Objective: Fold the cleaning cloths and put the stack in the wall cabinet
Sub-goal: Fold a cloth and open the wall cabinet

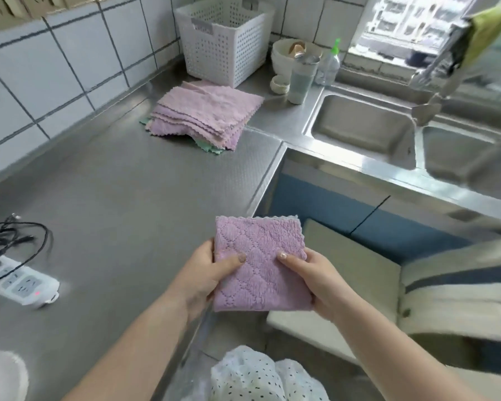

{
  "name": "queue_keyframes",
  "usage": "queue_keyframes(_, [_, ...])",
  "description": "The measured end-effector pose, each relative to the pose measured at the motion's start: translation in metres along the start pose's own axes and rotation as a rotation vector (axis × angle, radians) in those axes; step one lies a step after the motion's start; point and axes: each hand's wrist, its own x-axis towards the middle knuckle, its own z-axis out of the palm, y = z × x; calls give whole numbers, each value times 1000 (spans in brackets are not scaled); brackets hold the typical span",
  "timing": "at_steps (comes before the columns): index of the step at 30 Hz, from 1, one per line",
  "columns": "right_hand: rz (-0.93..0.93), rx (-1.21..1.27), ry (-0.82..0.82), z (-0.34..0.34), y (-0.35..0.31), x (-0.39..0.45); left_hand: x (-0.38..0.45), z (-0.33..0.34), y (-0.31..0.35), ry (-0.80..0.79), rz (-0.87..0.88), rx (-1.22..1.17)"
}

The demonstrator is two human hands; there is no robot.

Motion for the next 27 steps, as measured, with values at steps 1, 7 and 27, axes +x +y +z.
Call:
queue_keyframes(1, [-17,25,36,-9,5,-15,-4,11,-5,-16,13,46])
queue_keyframes(7, [-152,191,323,-83,31,-113,-26,108,-24,-302,24,244])
queue_keyframes(27, [-499,642,1256,-303,221,-593,-334,515,-236,-1308,-134,419])
